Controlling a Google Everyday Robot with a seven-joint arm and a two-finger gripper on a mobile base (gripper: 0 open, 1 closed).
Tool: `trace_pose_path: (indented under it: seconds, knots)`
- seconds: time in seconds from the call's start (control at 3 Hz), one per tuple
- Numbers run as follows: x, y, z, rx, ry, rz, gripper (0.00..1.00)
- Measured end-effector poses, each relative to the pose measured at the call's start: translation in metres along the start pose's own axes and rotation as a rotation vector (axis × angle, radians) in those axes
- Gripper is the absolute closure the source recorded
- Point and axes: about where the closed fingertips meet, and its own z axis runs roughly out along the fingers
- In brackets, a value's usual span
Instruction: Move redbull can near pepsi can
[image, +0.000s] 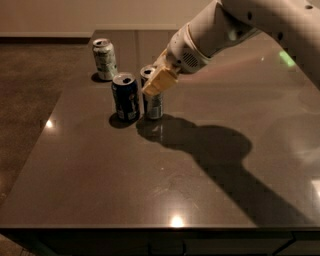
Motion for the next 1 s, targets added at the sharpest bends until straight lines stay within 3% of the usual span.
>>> trace_pose_path:
  seconds: [0.67,1.0]
  knots:
    - [0.0071,0.0027,0.013,-0.028,0.024,-0.003,0.17]
    - [0.0063,0.0036,0.0145,-0.031,0.024,-0.005,0.0]
